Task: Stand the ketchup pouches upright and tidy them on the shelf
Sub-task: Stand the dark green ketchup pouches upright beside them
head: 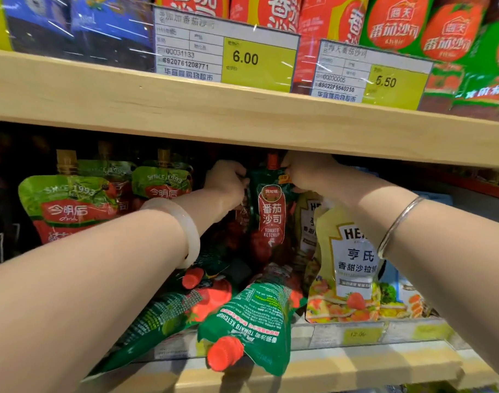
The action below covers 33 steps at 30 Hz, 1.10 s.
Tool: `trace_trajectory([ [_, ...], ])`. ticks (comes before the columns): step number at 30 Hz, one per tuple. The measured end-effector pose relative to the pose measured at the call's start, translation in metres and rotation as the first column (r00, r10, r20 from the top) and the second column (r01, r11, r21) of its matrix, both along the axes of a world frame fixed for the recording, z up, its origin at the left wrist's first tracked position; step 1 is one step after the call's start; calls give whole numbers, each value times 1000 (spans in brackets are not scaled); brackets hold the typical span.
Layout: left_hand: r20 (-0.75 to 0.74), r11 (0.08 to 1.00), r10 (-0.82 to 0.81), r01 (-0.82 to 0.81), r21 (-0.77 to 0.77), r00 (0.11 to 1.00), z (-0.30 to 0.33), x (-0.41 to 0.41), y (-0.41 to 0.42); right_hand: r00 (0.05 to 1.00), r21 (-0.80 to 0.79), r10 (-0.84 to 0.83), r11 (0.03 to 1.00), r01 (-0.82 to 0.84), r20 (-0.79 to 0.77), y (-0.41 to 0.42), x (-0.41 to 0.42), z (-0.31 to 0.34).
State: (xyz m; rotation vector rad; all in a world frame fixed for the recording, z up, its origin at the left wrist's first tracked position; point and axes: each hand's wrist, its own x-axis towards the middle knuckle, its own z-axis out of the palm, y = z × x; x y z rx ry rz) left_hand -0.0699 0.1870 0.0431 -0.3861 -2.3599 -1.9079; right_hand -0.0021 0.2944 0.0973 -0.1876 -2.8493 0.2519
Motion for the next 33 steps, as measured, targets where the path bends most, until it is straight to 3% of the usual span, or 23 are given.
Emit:
trace_trajectory([
  [7,2,999,-40,40,24,999,-9,0,3,998,184,-32,983,20,62,2,-14,0],
  [13,-34,991,-96,93,-96,995,-8,12,-2,996,258,-23,966,1,82,4,-7,-2],
  [17,-108,959,-101,67,-275,989,-5,25,-22,993,178,12,984,9,-117,1,2,-6],
  [22,-71,935,-148,116,-334,986,-9,44,-59,959,175,11,984,40,-283,-10,29,-17],
  [25,-71,923,-127,91,-374,989,-17,57,-81,981,118,65,992,-44,-183,-25,44,-21],
  [29,-46,857,-90,54,-513,995,-27,73,-107,972,139,205,966,-220,115,-46,61,-29],
  [33,67,743,-79,104,-661,995,-34,79,-123,948,82,288,950,-300,134,-56,66,-47],
])
